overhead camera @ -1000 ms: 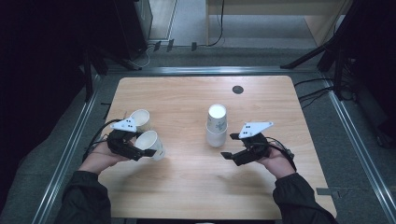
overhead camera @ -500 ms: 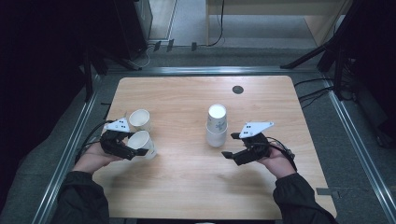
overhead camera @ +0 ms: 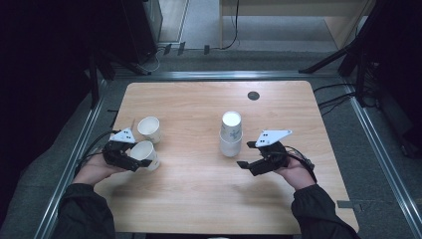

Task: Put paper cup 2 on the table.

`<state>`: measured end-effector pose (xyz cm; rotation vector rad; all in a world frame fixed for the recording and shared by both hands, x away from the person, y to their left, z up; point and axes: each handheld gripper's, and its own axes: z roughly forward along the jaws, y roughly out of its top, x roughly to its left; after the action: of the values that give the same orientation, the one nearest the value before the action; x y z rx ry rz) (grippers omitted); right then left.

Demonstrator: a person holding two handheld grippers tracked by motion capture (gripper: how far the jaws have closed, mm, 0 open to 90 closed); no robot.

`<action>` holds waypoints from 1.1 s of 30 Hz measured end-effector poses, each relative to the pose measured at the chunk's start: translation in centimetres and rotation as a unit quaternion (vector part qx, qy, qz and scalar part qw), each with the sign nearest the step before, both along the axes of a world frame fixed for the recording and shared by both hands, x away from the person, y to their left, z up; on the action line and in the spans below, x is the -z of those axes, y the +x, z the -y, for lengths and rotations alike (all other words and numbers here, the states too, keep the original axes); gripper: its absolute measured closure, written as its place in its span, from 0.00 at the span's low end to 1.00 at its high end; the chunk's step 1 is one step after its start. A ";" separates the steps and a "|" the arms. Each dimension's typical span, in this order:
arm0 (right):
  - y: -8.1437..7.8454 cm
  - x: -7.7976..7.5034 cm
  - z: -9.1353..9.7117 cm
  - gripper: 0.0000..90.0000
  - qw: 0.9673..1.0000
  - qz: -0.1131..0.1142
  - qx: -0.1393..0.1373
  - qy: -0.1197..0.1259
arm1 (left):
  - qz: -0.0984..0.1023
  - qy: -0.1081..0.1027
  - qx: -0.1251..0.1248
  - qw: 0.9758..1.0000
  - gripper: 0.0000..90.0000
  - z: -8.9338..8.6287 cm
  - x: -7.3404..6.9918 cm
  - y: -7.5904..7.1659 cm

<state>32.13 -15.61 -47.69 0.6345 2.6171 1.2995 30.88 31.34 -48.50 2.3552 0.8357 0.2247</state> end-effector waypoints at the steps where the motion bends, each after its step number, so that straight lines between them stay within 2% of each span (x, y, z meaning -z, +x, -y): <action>1: 0.0 0.0 0.0 0.25 1.000 -0.001 0.000 -0.001 | -0.001 0.002 0.000 1.000 0.27 0.0 0.1 0.0; 5: 0.1 0.1 0.0 0.25 1.000 -0.001 0.000 -0.001 | -0.003 0.012 0.003 1.000 0.27 0.0 0.5 0.1; 17: 0.3 0.3 0.1 0.25 1.000 -0.003 0.003 -0.004 | -0.002 0.019 0.004 1.000 0.26 0.3 0.9 0.2; 22: 0.3 0.3 0.1 0.25 1.000 -0.003 0.002 -0.006 | -0.014 0.019 -0.006 1.000 0.24 0.2 1.0 0.3; 27: 0.3 0.3 0.1 0.25 1.000 -0.004 0.004 -0.002 | -0.027 0.027 -0.016 0.999 0.21 0.5 1.2 0.5; 30: 0.3 0.3 0.1 0.25 1.000 -0.005 0.003 -0.004 | -0.038 0.022 -0.018 0.999 0.19 0.6 1.1 0.6; 33: 0.3 0.4 0.0 0.25 1.000 -0.004 0.001 -0.006 | -0.042 0.012 -0.019 0.999 0.16 0.7 0.9 0.6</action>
<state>32.42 -15.63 -48.07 0.6419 2.6275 1.2835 31.52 30.68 -49.45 2.3860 0.9233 0.1531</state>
